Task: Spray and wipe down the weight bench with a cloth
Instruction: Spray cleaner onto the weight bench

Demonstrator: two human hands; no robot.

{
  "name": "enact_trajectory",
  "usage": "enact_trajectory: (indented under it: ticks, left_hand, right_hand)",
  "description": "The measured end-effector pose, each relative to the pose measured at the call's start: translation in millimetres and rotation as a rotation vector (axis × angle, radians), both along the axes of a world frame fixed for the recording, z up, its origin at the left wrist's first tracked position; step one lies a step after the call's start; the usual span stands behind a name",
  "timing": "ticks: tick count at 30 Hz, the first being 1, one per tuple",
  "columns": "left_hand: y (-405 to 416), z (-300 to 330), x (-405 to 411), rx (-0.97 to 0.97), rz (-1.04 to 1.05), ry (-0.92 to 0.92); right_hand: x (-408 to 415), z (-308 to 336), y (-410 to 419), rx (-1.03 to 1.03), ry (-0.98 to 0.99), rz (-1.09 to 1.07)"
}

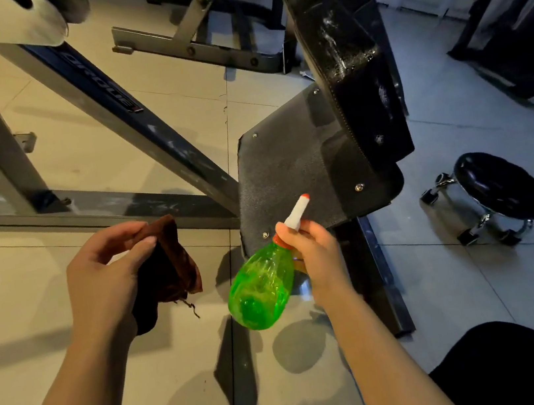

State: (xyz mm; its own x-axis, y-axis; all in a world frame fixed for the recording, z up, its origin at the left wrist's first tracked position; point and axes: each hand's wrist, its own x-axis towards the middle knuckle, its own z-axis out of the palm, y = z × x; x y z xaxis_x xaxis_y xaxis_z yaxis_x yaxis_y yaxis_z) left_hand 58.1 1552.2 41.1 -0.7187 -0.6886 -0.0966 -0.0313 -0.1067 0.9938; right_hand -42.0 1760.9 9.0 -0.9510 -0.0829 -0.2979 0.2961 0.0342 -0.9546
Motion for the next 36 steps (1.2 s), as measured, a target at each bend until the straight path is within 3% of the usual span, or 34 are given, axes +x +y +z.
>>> enact_trajectory:
  ticks: [6, 17, 23, 29, 36]
  left_hand:
    - [-4.2, 6.1, 9.1, -0.017, 0.02, 0.0]
    - [-6.4, 11.8, 18.1, -0.028, 0.033, 0.007]
    - [-7.3, 13.8, 22.8, -0.046, 0.035, 0.001]
    - [-11.3, 18.5, 31.5, -0.054, 0.053, 0.018]
    - [-9.5, 11.9, 23.0, -0.1, 0.019, 0.006]
  right_hand:
    - [-4.6, -19.5, -26.6, -0.032, -0.268, -0.018]
    - [27.0, -55.4, -28.2, 0.064, -0.13, 0.132]
    - [25.2, -66.1, -37.3, 0.223, -0.209, 0.248]
    - [29.9, -65.7, -31.3, 0.099, -0.229, 0.209]
    - [29.5, -9.7, -16.8, -0.059, 0.012, 0.272]
